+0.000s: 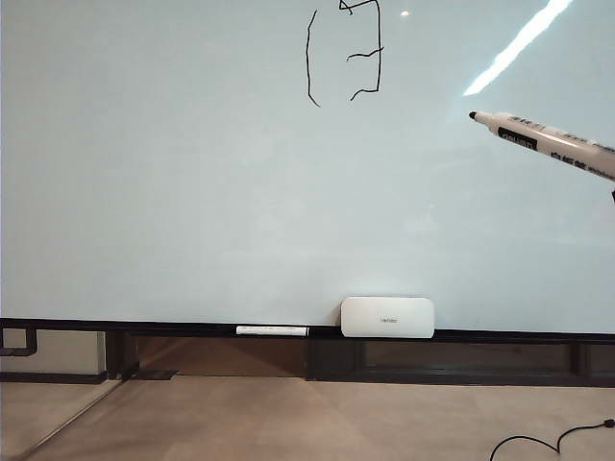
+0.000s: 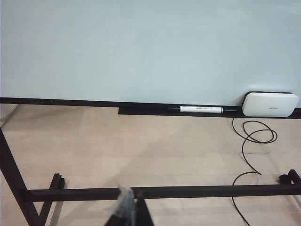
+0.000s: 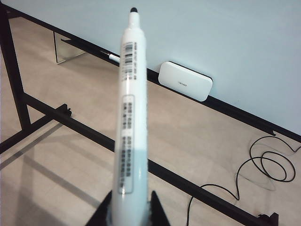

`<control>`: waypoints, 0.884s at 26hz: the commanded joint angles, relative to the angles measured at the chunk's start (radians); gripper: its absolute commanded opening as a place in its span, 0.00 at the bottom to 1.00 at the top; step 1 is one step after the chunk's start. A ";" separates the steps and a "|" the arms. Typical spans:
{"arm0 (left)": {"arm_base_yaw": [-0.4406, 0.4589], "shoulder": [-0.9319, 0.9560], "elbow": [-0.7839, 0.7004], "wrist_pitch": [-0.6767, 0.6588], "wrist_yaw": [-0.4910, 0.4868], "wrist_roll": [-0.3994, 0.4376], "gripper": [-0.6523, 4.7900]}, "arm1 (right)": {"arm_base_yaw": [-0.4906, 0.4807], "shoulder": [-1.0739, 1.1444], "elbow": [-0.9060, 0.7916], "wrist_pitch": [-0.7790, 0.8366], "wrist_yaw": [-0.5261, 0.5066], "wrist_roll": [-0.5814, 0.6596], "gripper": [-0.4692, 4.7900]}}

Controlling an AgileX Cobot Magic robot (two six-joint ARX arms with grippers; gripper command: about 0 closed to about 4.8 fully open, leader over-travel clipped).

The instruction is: Reach to the right to find the marker pen, pick it up, and write the number 13 on the whiteboard.

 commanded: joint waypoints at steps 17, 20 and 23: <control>0.001 0.001 0.003 0.005 0.000 0.001 0.11 | 0.001 0.000 0.002 0.008 0.000 0.011 0.08; 0.001 0.001 0.003 0.005 0.000 0.001 0.11 | 0.001 0.000 0.002 0.008 0.000 0.011 0.08; 0.001 0.001 0.003 0.005 0.000 0.001 0.11 | 0.001 0.000 0.002 0.008 0.000 0.011 0.08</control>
